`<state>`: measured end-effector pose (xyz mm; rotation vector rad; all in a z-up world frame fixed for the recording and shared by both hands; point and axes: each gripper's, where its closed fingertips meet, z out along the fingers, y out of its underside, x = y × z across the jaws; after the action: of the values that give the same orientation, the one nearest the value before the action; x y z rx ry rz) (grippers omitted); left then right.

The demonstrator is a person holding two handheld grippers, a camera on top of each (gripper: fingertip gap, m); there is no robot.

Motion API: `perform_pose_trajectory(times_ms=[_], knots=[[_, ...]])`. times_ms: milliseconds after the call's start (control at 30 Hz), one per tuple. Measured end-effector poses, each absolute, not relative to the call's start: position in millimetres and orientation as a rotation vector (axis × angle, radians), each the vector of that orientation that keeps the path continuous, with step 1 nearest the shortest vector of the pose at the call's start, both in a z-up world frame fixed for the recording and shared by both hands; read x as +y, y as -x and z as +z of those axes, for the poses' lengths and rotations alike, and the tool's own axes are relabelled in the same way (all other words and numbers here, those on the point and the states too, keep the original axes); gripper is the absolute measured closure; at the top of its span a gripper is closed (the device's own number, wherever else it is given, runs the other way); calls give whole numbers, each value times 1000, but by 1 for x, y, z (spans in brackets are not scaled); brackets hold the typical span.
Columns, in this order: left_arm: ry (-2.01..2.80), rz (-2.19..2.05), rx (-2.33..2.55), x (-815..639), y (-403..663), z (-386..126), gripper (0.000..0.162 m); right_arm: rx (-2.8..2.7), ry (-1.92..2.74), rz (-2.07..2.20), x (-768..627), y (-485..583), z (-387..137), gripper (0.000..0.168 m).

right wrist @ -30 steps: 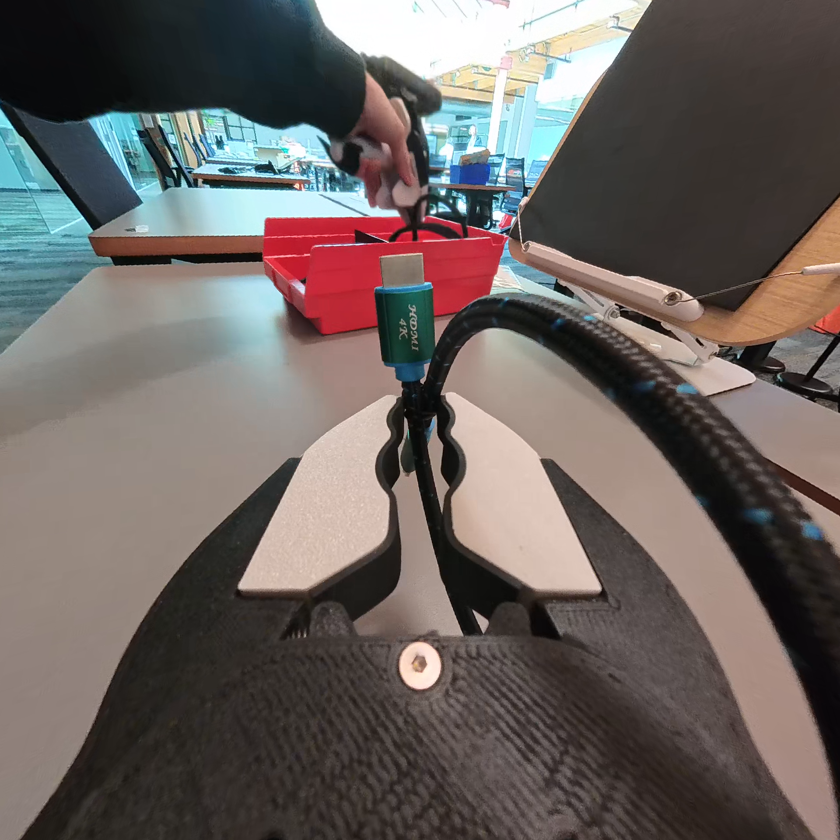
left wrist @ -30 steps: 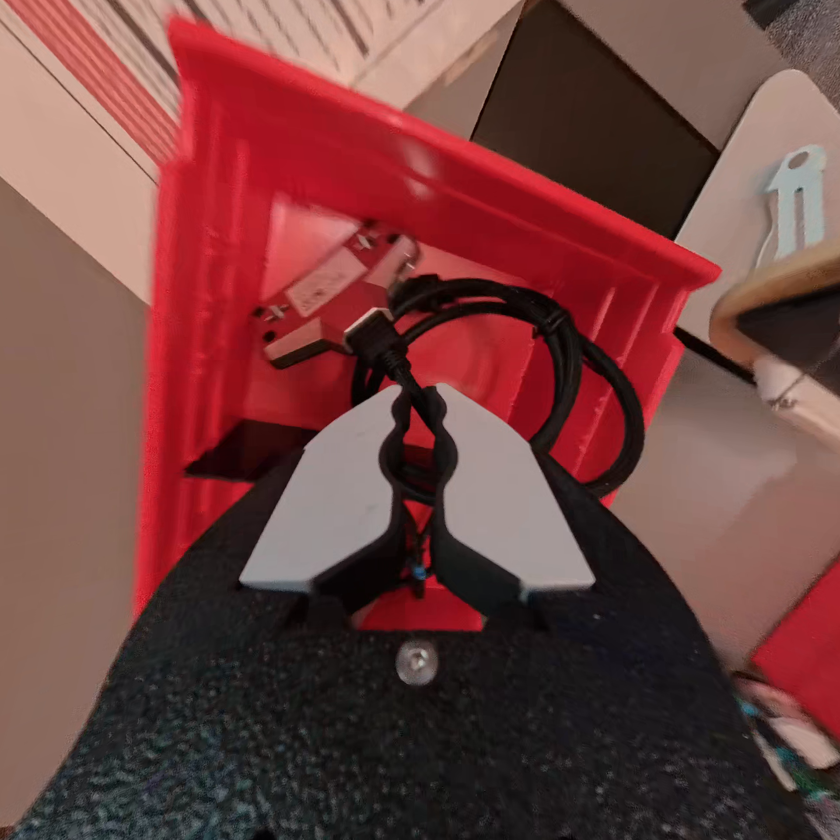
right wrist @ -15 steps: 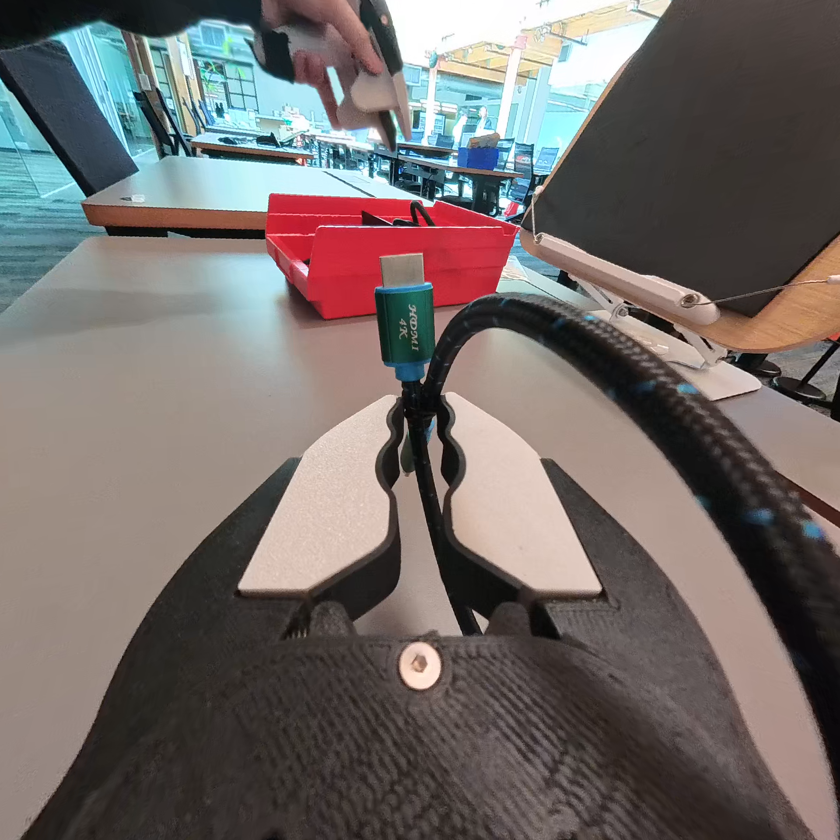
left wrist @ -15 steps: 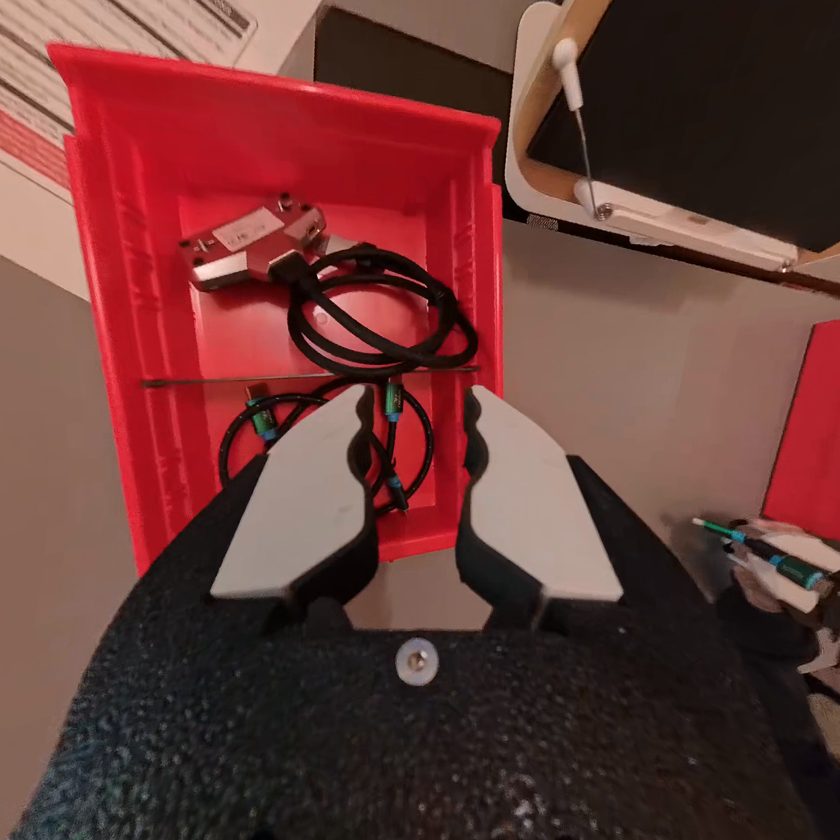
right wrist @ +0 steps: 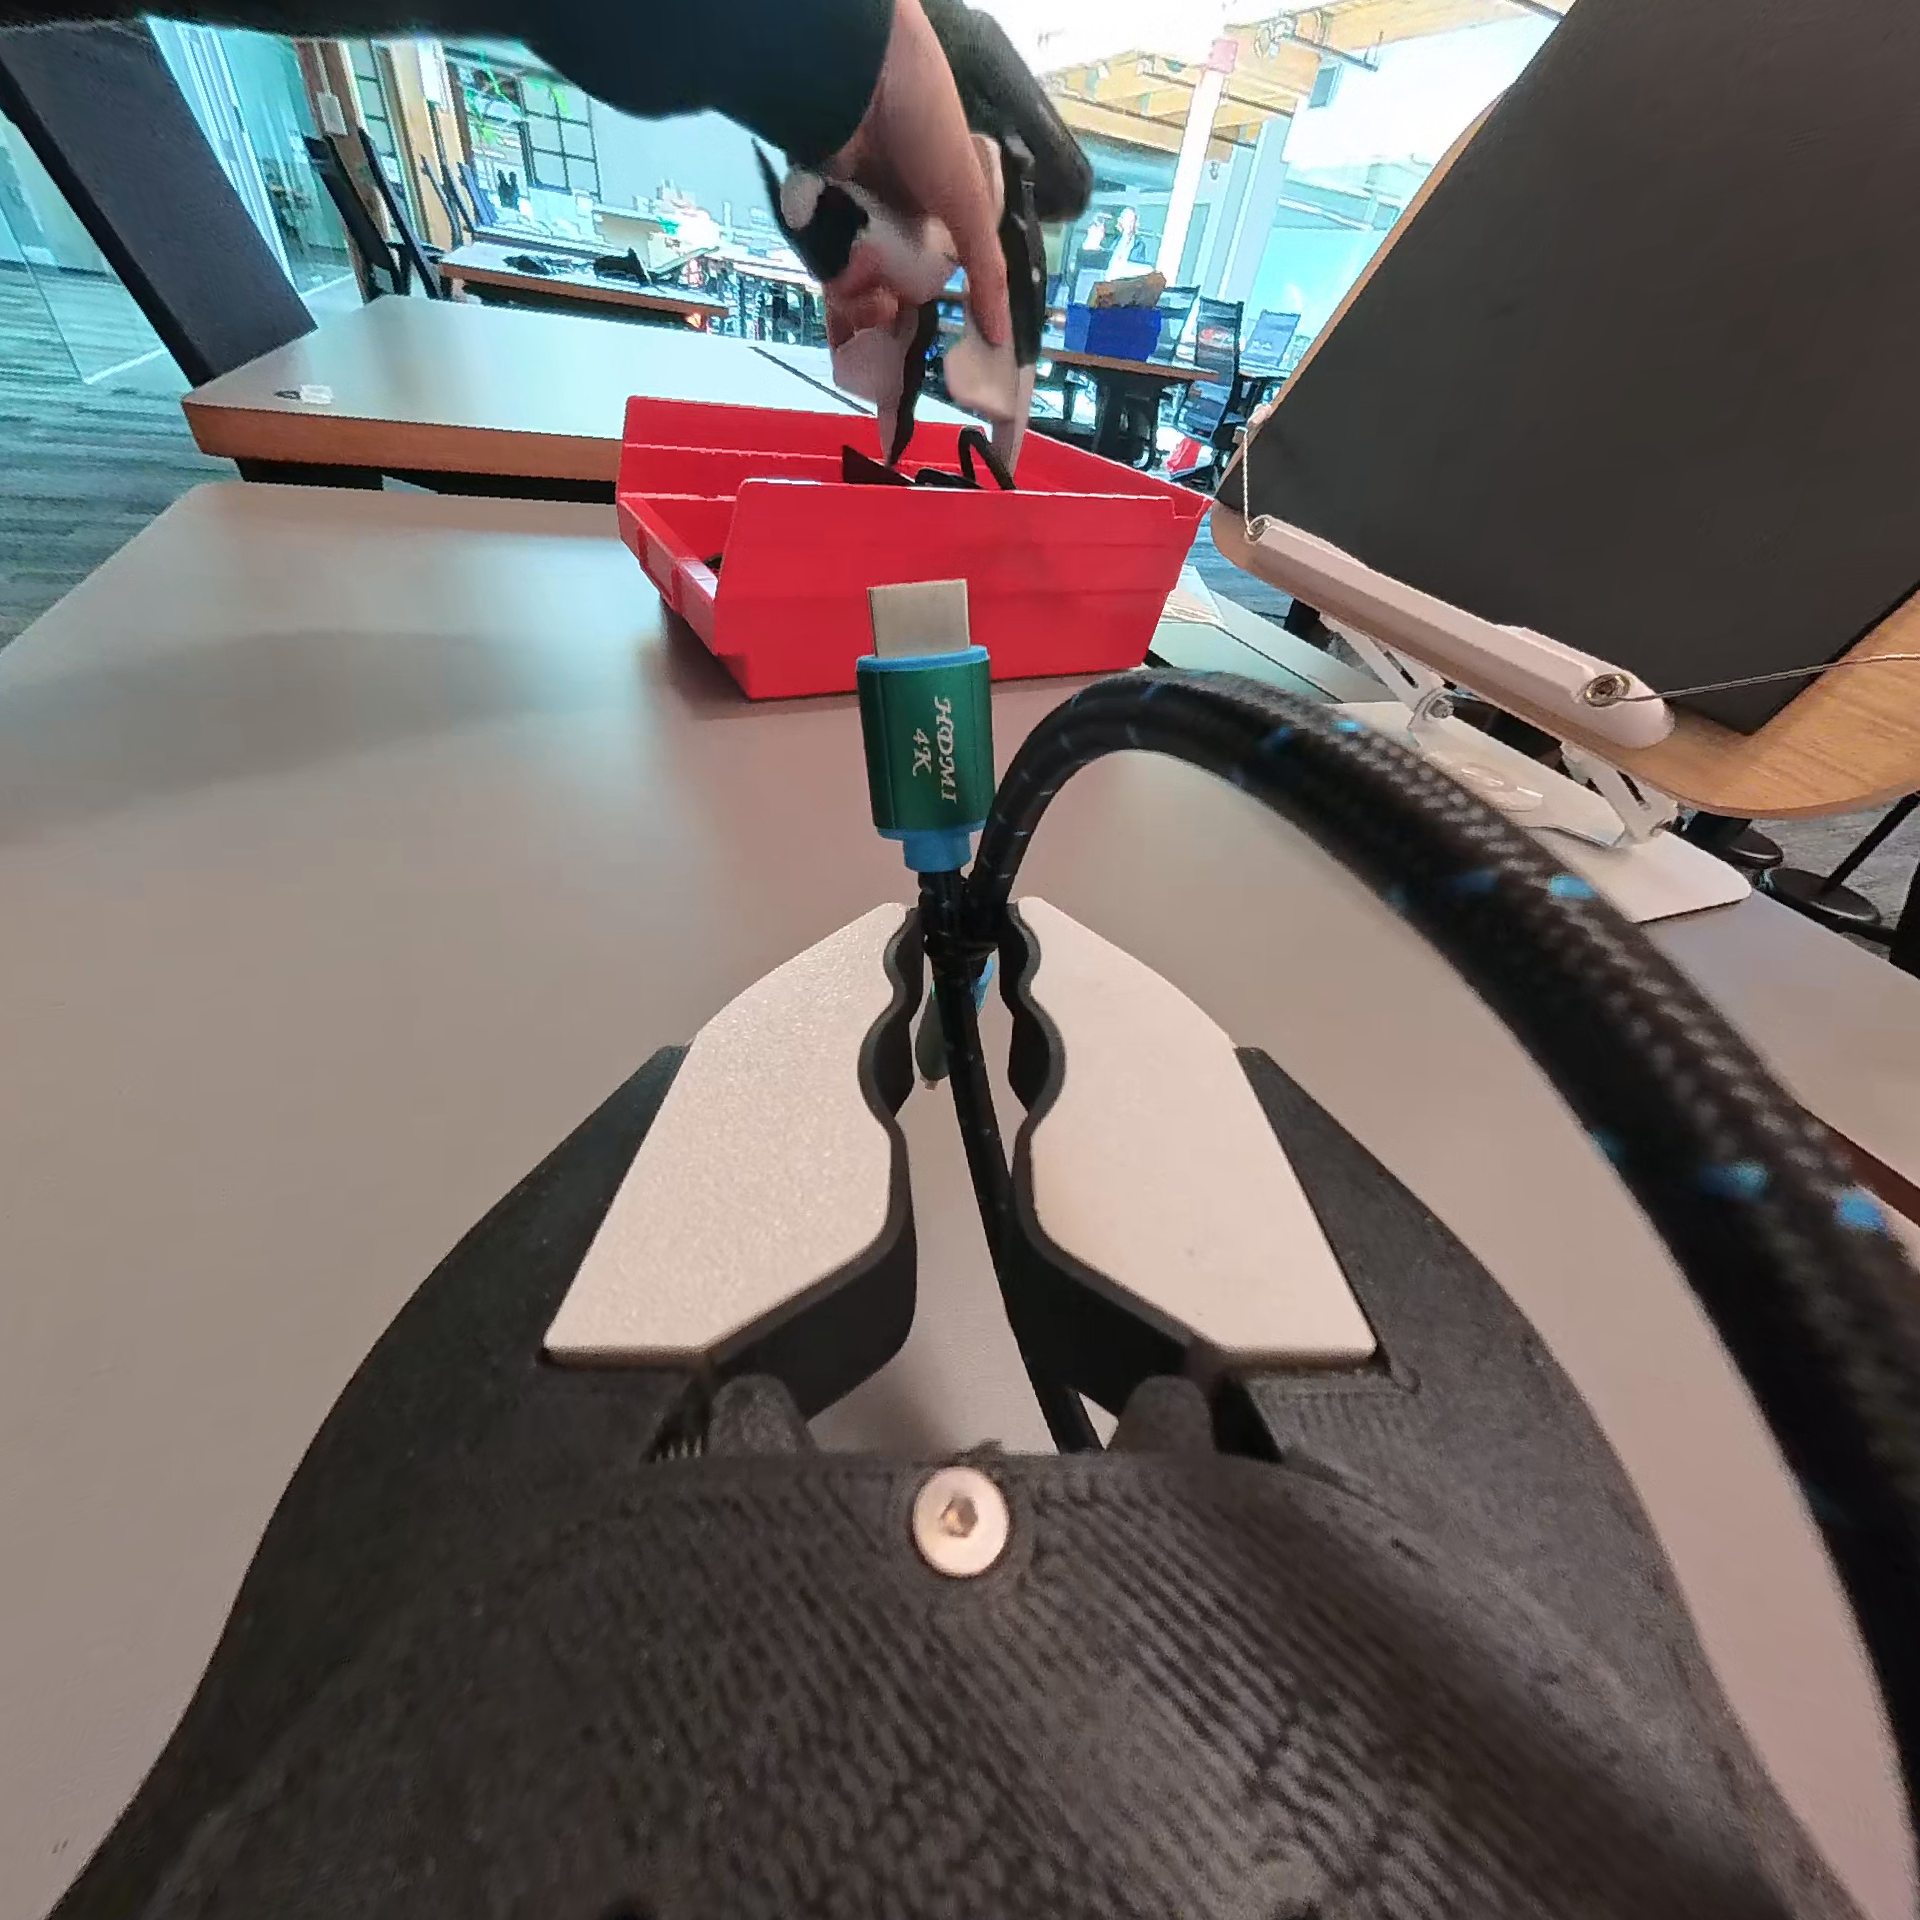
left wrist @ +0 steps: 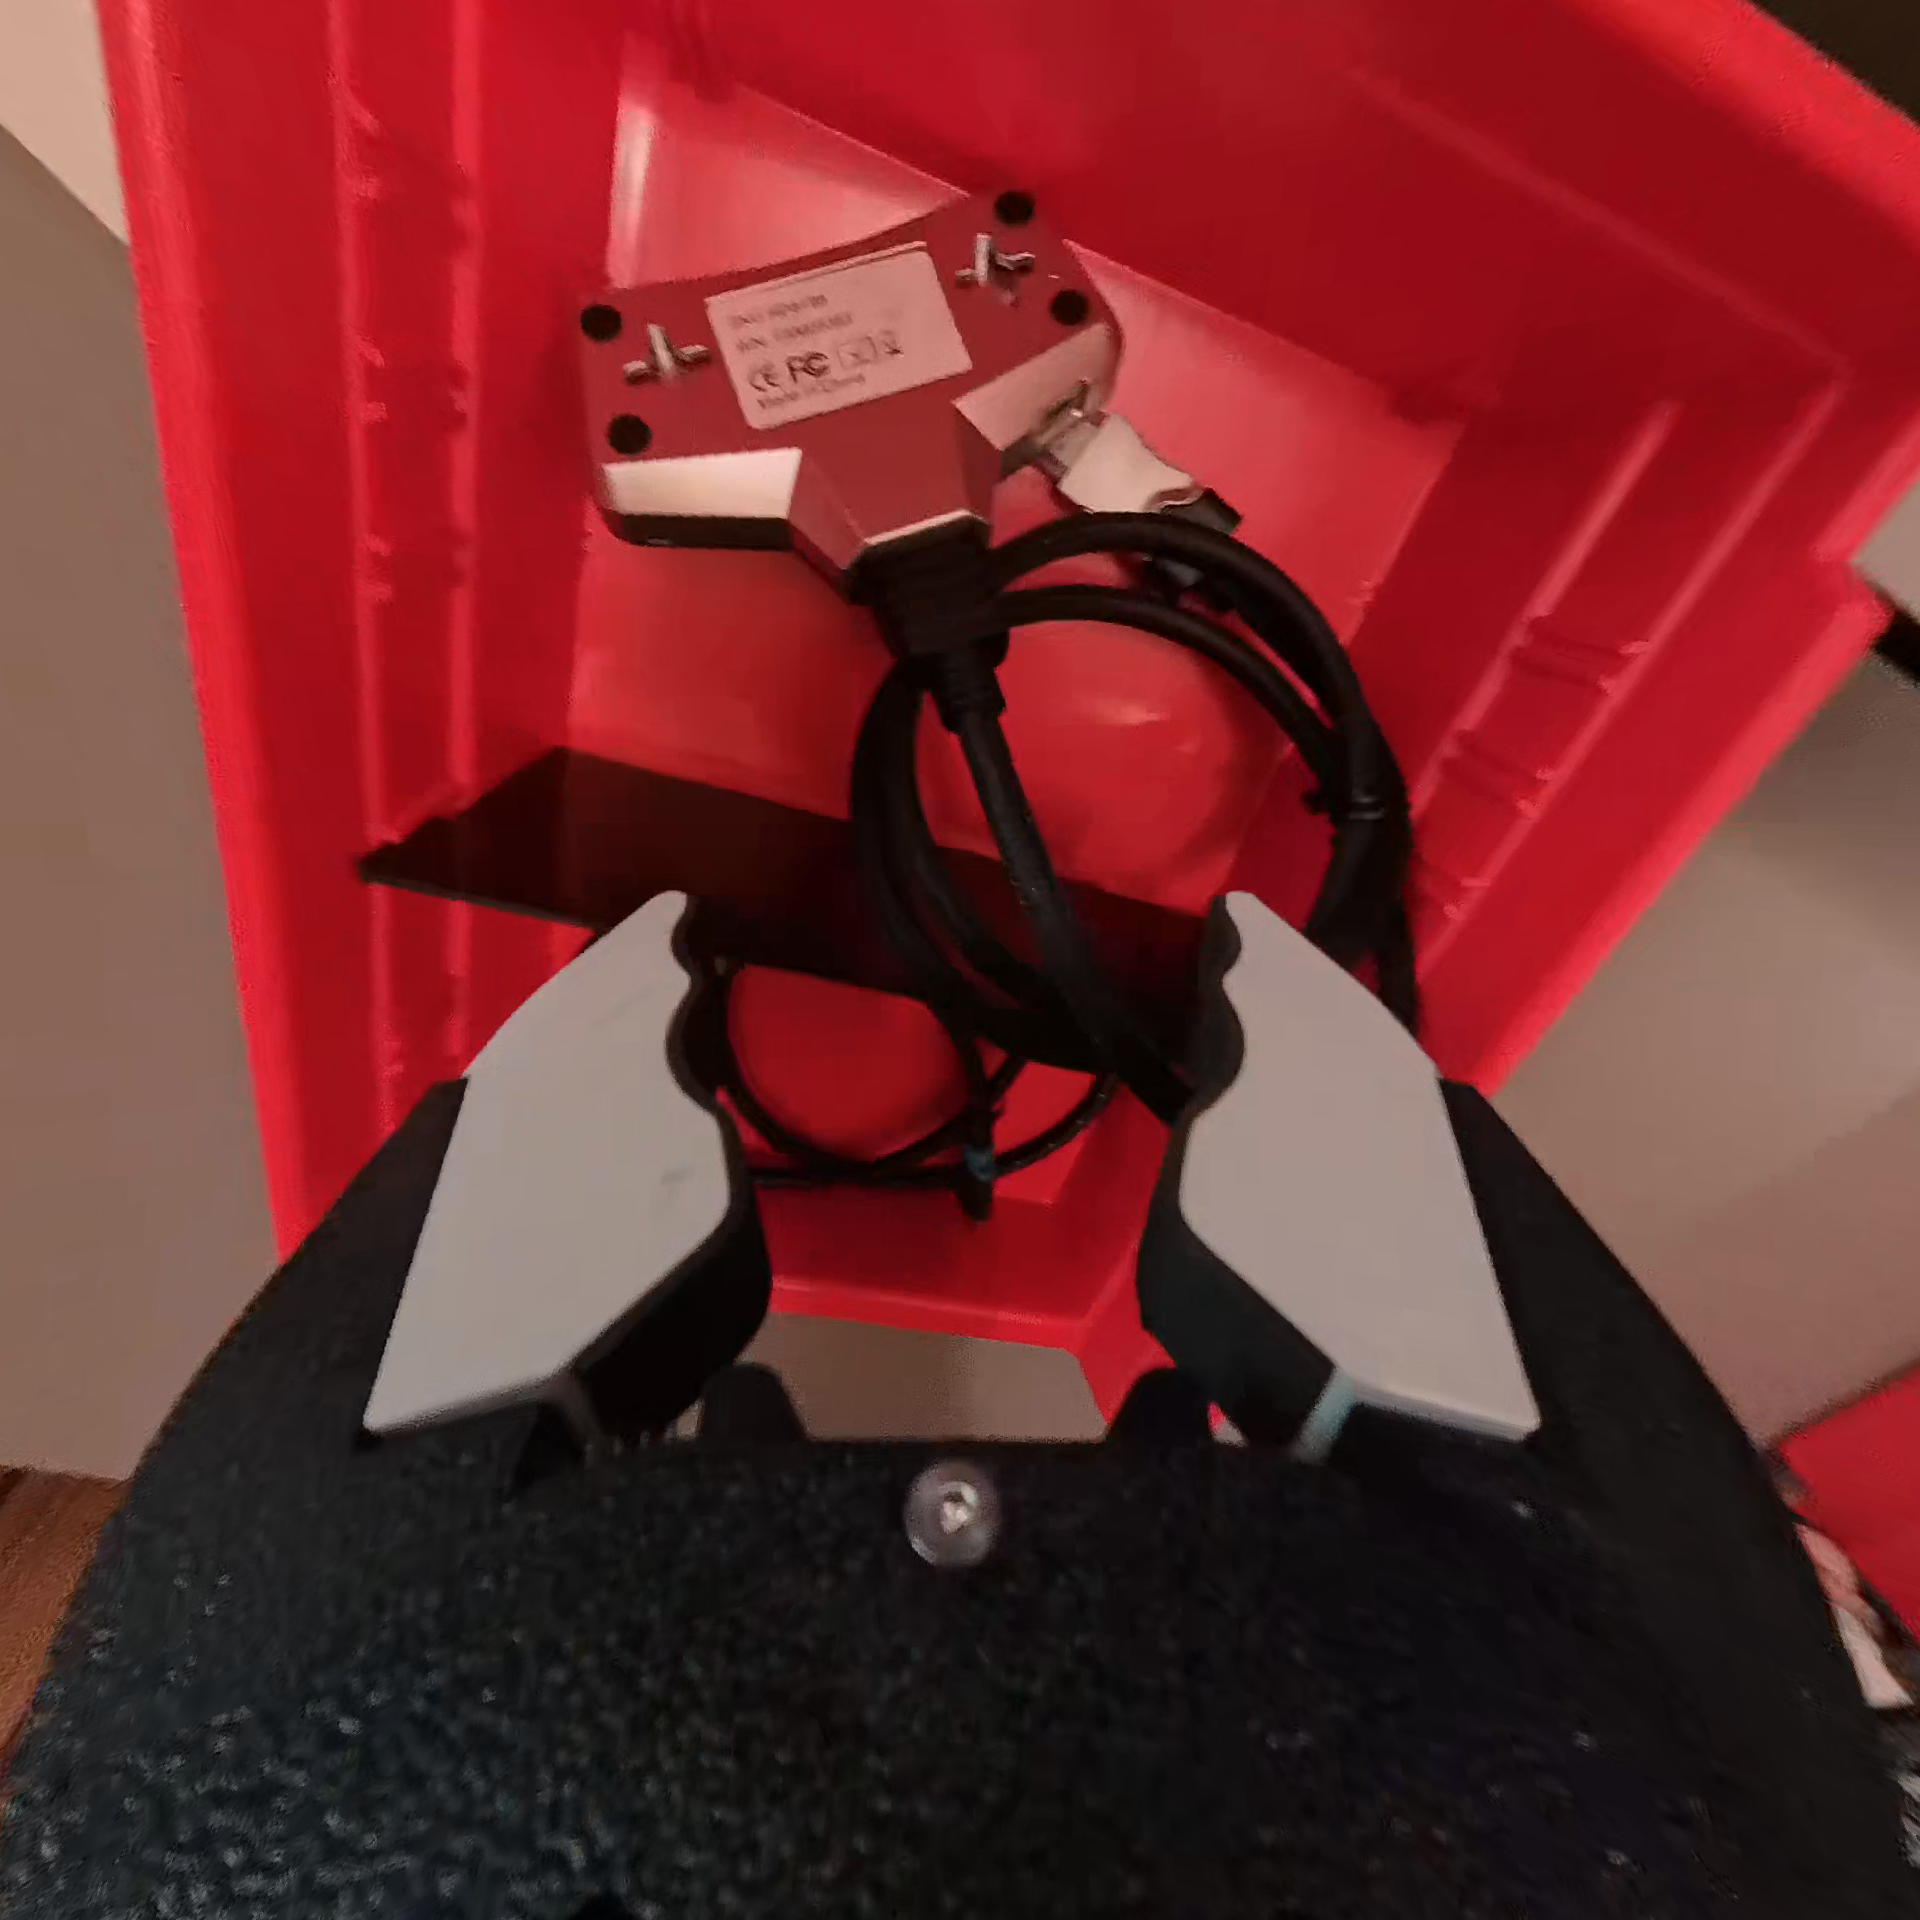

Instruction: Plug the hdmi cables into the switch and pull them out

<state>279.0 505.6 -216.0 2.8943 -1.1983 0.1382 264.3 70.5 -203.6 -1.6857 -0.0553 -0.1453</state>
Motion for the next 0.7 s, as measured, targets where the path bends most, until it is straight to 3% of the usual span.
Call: perform_pose_trajectory(times_ms=[300, 433, 500, 633, 667, 700], knots=[[-2759, -58, -1223, 509, -286, -241, 75, -80, 1710, -152, 73, -261, -207, 154], [-2708, -158, -1189, 513, -283, -255, 87, -78, 1705, -146, 72, -261, -207, 154], [-2684, -219, -1164, 516, -278, -262, 81, -77, 1702, -145, 72, -262, -206, 154], [-2660, -297, -1190, 522, -276, -266, 86, -74, 1701, -143, 72, -262, -206, 154], [-2642, -282, -1214, 521, -278, -266, 102, -72, 1700, -144, 72, -262, -206, 154], [-2636, -247, -1260, 521, -284, -266, 131, -69, 1699, -144, 72, -263, -205, 154]])
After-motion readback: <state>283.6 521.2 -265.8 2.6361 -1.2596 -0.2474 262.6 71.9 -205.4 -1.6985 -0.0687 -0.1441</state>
